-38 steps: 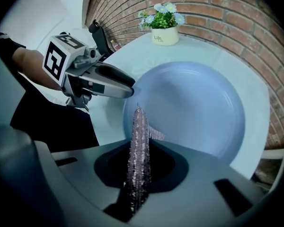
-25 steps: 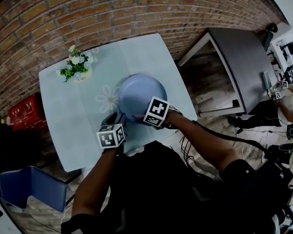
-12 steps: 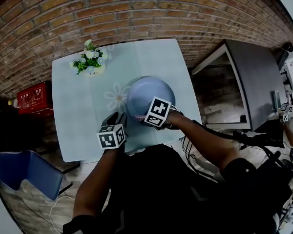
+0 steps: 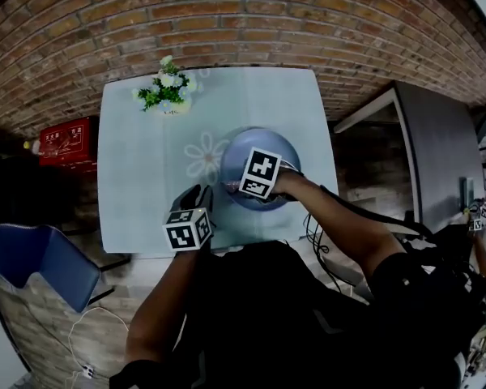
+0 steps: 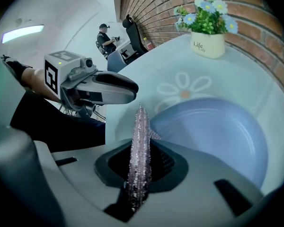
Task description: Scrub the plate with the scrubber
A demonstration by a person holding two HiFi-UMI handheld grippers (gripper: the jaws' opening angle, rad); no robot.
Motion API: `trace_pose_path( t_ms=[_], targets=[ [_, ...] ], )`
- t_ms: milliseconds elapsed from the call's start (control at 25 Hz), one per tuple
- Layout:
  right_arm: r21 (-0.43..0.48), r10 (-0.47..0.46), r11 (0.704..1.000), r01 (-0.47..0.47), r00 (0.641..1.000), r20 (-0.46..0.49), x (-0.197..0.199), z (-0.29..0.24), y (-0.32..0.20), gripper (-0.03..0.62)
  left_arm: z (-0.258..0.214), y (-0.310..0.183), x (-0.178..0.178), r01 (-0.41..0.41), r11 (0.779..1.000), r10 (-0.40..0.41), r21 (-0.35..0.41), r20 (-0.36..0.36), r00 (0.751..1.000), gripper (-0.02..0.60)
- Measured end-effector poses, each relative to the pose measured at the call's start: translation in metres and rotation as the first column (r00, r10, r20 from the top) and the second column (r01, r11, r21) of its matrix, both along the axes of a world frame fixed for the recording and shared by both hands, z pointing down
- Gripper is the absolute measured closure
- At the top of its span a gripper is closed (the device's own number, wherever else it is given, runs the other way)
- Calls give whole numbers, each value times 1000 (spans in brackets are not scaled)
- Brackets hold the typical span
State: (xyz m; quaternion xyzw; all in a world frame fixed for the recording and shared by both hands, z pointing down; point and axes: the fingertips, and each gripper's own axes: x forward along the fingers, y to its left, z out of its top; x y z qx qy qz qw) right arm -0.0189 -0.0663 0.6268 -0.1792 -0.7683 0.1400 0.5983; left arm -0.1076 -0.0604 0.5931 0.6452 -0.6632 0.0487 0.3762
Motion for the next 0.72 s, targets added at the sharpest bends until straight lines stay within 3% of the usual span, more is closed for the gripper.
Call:
trace_pose_path(
  t_ms=[480, 720],
  targets=[
    [-59, -110, 992, 108, 993, -30, -13, -2, -15, 530, -8, 12, 1, 26, 999, -27, 36, 39, 999, 483],
    [-70, -116, 991, 114, 993, -21, -23, -1, -33, 530, -12, 19, -1, 60, 997, -62, 41, 46, 997, 483]
  ],
)
